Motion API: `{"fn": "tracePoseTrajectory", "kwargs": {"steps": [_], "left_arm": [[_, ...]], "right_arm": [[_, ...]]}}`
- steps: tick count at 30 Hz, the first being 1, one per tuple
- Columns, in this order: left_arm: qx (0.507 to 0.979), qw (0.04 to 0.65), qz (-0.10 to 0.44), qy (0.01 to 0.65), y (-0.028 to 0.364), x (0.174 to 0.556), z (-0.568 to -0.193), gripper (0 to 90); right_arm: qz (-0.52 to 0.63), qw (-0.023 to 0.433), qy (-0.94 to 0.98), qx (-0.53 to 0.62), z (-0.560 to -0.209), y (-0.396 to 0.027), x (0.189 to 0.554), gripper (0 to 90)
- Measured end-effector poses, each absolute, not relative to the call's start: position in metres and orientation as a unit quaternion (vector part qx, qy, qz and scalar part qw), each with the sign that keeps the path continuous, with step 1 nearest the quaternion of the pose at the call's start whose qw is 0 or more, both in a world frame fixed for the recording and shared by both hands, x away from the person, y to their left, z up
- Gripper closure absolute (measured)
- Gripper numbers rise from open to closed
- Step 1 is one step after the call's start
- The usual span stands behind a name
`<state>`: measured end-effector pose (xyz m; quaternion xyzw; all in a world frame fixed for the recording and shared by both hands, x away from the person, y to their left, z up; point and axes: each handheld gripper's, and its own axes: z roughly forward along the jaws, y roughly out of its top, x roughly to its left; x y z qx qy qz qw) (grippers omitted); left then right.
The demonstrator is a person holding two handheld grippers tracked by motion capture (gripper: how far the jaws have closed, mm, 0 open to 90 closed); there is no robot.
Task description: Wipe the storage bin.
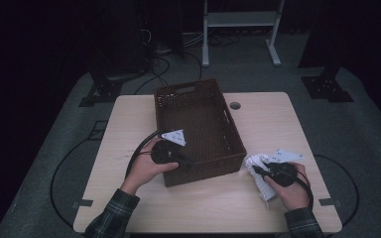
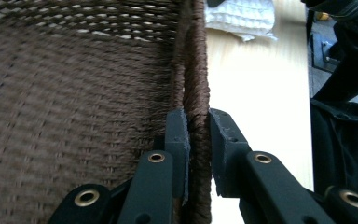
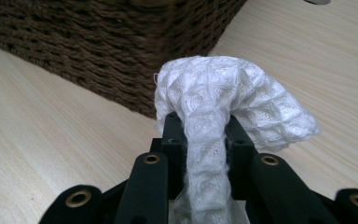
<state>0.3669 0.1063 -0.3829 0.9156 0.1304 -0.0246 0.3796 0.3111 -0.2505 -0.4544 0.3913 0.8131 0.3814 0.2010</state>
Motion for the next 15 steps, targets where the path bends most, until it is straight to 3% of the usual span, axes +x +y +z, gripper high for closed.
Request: {"fn": "tracePoseTrajectory", "kwargs": {"steps": [8, 15], "left_arm": [[0.91, 0.395, -0.032, 0.119, 0.077, 0.365, -0.387, 77.2], [0.896, 0.422, -0.055, 0.131, 0.08, 0.369, -0.393, 76.2]], "right_arm": [[0.376, 0.214, 0.805, 0.405, -0.452, -0.263, 0.302, 74.4], [0.39, 0.219, 0.798, 0.404, -0.443, -0.266, 0.294, 74.5]]}}
